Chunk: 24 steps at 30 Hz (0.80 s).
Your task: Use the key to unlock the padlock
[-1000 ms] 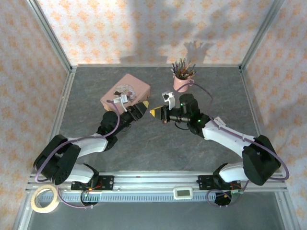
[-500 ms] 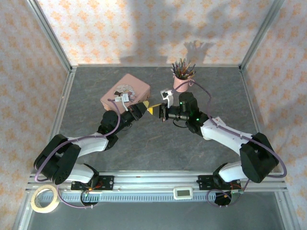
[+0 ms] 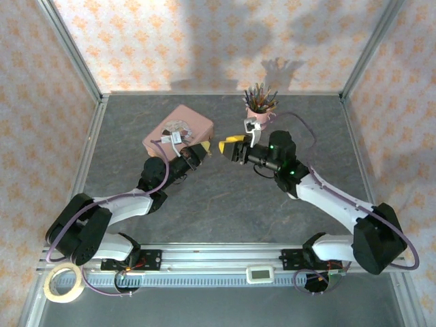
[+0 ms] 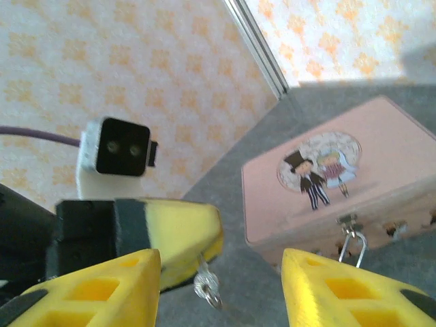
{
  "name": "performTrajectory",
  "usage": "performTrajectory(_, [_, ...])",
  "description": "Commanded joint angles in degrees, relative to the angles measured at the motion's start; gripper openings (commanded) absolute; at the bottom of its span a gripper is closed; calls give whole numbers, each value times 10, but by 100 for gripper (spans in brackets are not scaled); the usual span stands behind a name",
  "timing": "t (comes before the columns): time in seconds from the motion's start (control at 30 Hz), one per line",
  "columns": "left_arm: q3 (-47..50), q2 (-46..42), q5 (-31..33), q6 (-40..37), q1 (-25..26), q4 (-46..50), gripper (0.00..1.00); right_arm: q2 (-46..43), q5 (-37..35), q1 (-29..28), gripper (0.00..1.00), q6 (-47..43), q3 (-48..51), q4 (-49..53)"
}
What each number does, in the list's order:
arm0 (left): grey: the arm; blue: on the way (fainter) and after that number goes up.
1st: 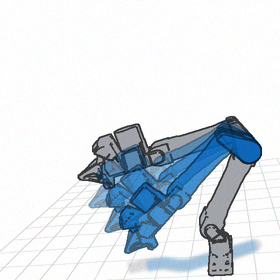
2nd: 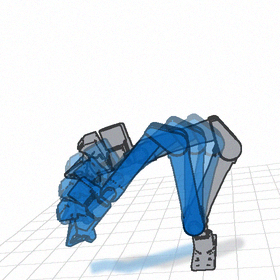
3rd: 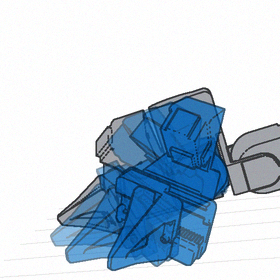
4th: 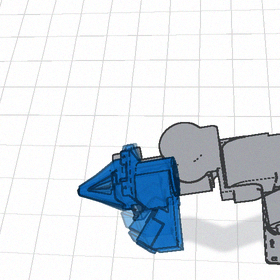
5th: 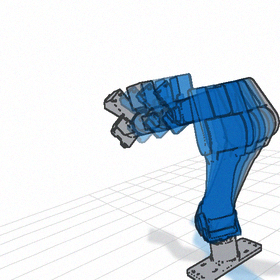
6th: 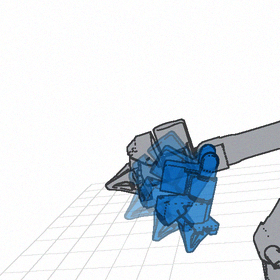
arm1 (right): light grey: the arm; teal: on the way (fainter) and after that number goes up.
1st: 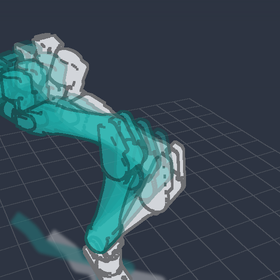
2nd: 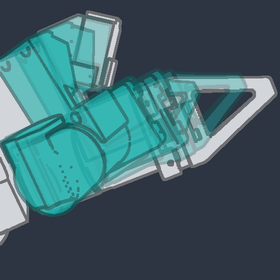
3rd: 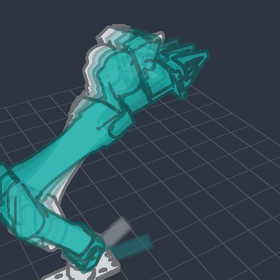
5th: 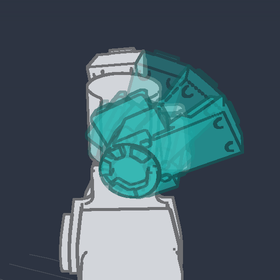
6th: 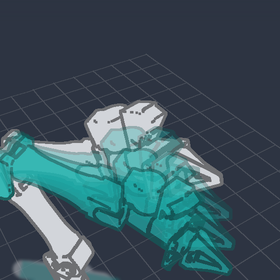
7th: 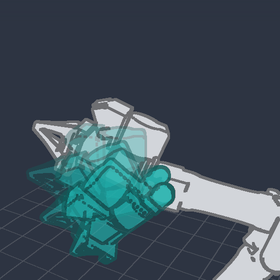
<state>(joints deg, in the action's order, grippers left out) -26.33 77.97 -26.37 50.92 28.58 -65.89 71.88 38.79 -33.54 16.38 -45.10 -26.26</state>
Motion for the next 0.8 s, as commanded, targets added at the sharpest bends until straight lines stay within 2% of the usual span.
performTrajectory(0.0, [-13, -5, 3, -13, 9, -35, 0, 12, 28, 0, 49, 41, 22, -96])
performTrajectory(0.3, [8, 0, 24, 9, 22, -110, 0, 85, 92, 0, 49, 153, 52, -257])
performTrajectory(0.57, [15, 15, 40, 23, 29, -160, 0, 125, 122, -1, 42, 256, 82, -398])
performTrajectory(0.77, [14, 25, 45, 29, 32, -173, 0, 131, 122, -10, 41, 276, 84, -424])
